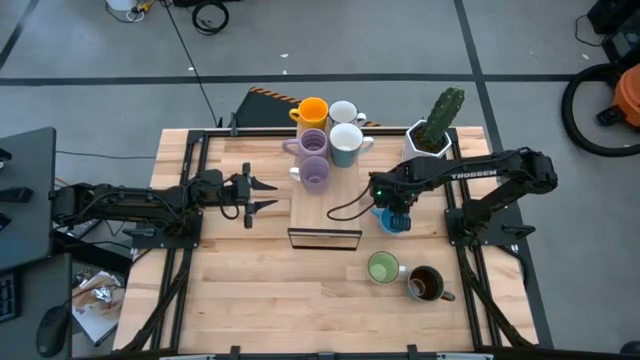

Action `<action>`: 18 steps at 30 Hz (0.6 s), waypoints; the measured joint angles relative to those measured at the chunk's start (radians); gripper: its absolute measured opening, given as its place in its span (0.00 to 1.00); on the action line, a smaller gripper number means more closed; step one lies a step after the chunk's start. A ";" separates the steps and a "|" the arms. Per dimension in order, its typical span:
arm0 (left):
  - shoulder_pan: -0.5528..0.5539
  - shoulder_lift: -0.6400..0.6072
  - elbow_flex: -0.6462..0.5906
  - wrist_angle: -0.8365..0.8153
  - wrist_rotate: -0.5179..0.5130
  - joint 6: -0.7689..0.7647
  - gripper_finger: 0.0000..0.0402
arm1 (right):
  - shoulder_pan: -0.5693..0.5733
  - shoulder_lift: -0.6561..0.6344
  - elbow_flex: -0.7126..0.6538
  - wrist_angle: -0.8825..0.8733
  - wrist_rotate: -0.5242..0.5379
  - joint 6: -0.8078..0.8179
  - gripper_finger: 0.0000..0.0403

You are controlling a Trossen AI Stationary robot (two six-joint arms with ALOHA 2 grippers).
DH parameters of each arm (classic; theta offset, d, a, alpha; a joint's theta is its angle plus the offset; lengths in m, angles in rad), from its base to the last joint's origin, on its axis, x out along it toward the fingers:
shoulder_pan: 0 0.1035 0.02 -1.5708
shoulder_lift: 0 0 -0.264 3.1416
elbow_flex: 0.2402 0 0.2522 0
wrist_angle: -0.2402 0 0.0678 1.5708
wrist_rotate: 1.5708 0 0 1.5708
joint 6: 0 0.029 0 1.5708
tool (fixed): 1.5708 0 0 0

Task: Place coffee mugs
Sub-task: Put the light blue mug on the shelf aligned with the purple mug

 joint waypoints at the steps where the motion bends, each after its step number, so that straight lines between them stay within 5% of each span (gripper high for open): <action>1: 0.000 0.000 0.000 0.000 0.000 -0.006 0.43 | 0.000 0.000 0.014 -0.021 0.007 -0.016 0.06; 18: -0.062 0.000 0.000 -0.027 0.001 -0.099 0.43 | 0.008 0.013 0.449 -0.368 0.033 -0.139 0.06</action>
